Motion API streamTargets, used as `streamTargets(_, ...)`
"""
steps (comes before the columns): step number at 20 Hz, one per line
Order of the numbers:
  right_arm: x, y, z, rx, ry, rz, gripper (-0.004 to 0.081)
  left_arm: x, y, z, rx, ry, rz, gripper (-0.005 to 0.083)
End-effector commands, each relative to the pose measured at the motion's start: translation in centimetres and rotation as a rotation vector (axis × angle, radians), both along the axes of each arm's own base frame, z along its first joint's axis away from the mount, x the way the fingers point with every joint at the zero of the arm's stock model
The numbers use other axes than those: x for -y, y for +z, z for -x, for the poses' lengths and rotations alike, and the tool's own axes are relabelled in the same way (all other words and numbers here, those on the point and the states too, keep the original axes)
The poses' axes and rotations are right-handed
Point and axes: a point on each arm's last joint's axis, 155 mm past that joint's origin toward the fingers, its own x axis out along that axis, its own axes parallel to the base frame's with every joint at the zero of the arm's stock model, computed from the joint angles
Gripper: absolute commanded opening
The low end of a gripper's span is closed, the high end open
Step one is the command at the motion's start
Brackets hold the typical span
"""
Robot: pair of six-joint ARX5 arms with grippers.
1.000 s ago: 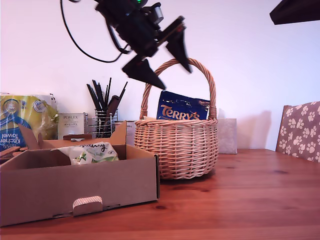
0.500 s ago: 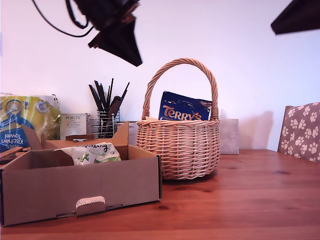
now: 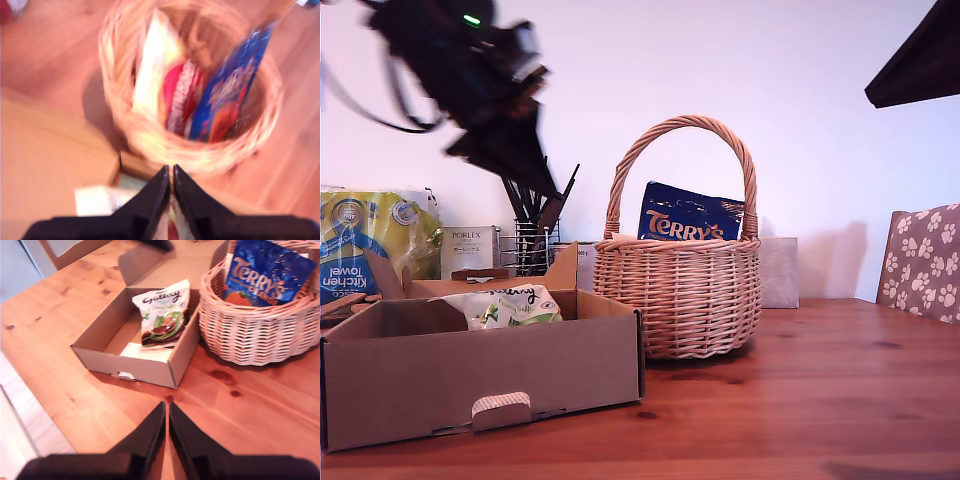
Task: Move the bags of Easter eggs from the cardboard box on the left into the woven basket on the right side.
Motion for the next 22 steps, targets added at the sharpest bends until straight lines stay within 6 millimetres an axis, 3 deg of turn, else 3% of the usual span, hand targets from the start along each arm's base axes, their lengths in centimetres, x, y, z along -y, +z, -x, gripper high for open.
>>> streamTargets(1, 0.2, 0.5, -0.3, 0.014, -0.011, -0.007, -0.0013, -1.6, -0.7, 0.7, 0.041, 0.060, 0.030, -0.0024)
streamTargets(6, 0.6, 0.5, -0.6, 0.015, -0.029, -0.007, -0.0013, -5.7, -2.7, 5.8, 0.109, 0.247, 0.119, -0.0024)
streamTargets(9, 0.5, 0.5, -0.6, 0.014, -0.029, -0.007, -0.0013, -6.0, -4.1, 7.9, 0.008, 0.304, 0.150, -0.0024)
streamTargets(13, 0.5, 0.7, -0.8, 0.021, -0.029, -0.011, -0.0013, -5.3, -5.4, 8.5, -0.110, 0.361, 0.193, -0.0017)
streamTargets(14, 0.5, 0.7, -0.8, 0.021, -0.028, -0.011, -0.0013, -5.1, -5.6, 8.5, -0.126, 0.372, 0.202, 0.0042)
streamTargets(15, 0.5, 0.7, -0.8, 0.021, -0.028, -0.010, -0.0013, -5.1, -5.5, 8.5, -0.137, 0.389, 0.217, 0.0171)
streamTargets(17, 0.5, 0.7, -0.8, 0.021, -0.028, -0.011, -0.0013, -5.0, -5.1, 8.2, -0.165, 0.436, 0.265, 0.0610)
streamTargets(18, 0.5, 0.7, -0.8, 0.020, -0.028, -0.011, -0.0013, -4.9, -4.9, 8.1, -0.166, 0.439, 0.279, 0.0742)
streamTargets(19, 0.5, 0.7, -0.8, 0.020, -0.029, -0.012, -0.0013, -4.7, -4.7, 8.0, -0.168, 0.447, 0.294, 0.0793)
streamTargets(22, 0.5, 0.7, -0.8, 0.006, -0.037, -0.025, -0.0013, -4.1, -4.1, 7.9, -0.191, 0.457, 0.340, 0.0790)
